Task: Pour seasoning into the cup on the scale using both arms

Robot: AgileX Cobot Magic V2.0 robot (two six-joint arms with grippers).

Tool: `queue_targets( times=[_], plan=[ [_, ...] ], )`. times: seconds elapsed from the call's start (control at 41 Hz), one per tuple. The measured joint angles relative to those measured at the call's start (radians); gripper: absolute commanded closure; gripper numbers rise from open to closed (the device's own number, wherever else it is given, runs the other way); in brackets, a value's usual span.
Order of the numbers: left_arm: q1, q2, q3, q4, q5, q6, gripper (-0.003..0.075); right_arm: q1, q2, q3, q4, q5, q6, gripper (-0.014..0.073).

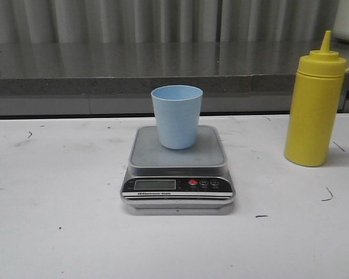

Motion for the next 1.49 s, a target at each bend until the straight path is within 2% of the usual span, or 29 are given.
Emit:
queue_targets(
  times=[0.146, 0.22, 0.659, 0.83, 0.977, 1.196, 1.367, 1.489],
  plan=[
    [0.000, 0.000, 0.000, 0.000, 0.000, 0.000, 0.0661, 0.000, 0.000, 0.000, 0.000, 0.000, 0.000, 0.0669],
    [0.000, 0.000, 0.000, 0.000, 0.000, 0.000, 0.0742, 0.000, 0.000, 0.000, 0.000, 0.000, 0.000, 0.0661],
    [0.000, 0.000, 0.000, 0.000, 0.000, 0.000, 0.0740, 0.000, 0.000, 0.000, 0.000, 0.019, -0.002, 0.0662],
    [0.021, -0.025, 0.051, -0.016, -0.030, 0.000, 0.0740, 0.000, 0.000, 0.000, 0.000, 0.022, -0.002, 0.0662],
    [0.139, -0.129, 0.210, -0.021, -0.182, 0.000, 0.0740, 0.000, -0.001, 0.000, 0.000, 0.022, -0.002, 0.0662],
    [0.372, -0.398, 0.519, -0.021, -0.428, 0.000, 0.0740, 0.000, -0.001, 0.000, 0.000, 0.022, -0.002, 0.0662],
    [0.490, -0.601, 0.686, -0.027, -0.514, 0.000, 0.0740, 0.000, -0.001, 0.000, 0.000, 0.022, -0.002, 0.0662],
    [0.542, -0.667, 0.753, -0.040, -0.544, 0.000, 0.0740, 0.000, -0.001, 0.000, 0.000, 0.022, -0.002, 0.0662]
  ],
)
